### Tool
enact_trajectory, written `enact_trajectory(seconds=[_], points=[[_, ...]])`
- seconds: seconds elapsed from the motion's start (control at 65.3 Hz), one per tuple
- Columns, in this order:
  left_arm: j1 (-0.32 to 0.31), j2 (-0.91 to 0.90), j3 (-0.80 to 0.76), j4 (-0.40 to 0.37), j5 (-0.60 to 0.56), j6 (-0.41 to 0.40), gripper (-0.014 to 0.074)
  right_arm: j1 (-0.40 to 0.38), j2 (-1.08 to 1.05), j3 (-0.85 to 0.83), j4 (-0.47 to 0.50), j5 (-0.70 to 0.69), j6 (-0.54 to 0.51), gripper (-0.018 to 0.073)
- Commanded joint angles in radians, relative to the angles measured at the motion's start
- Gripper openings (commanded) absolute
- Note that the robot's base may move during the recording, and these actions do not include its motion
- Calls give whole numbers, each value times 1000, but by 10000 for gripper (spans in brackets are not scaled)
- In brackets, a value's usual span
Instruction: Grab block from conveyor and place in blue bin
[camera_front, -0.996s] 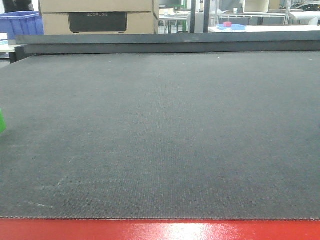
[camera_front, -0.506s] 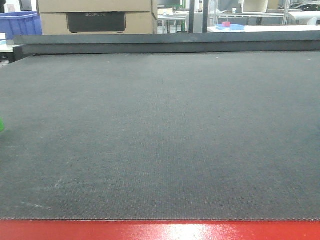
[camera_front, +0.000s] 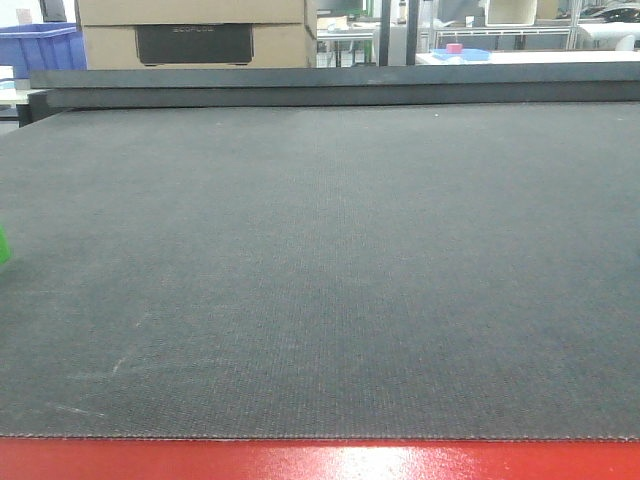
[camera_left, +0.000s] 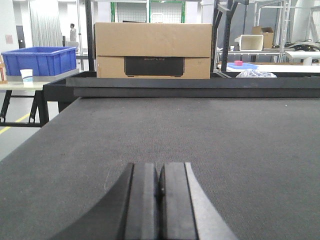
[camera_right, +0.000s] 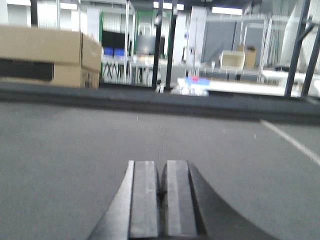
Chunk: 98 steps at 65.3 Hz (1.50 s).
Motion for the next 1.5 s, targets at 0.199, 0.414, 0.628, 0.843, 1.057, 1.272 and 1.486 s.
enact_trajectory(seconds=[0.199,0.414,0.628,0.843,1.057,1.272,1.486], points=[[2,21,-300,10,321,-11,-111,0,20,-302,-4,216,-6,-162],[2,256,-592,10,592,-11,-111,0,250,-561,47,572,-6,-162],[2,581,-800,-9,885,-11,-111,0,584,-763,64,793,-6,-162],[2,852,-901,-113,956,-11,-111,0,822,-842,67,913,-6,-162],[2,1032,-903,-170,888,-11,-111,0,1001,-853,136,997,-4,-162],[2,1141,-934,-225,885,-11,-111,0,1233,-980,136,1074,90,-160],[2,1191,-935,-240,885,-11,-111,0,1432,-1114,134,1092,153,121]])
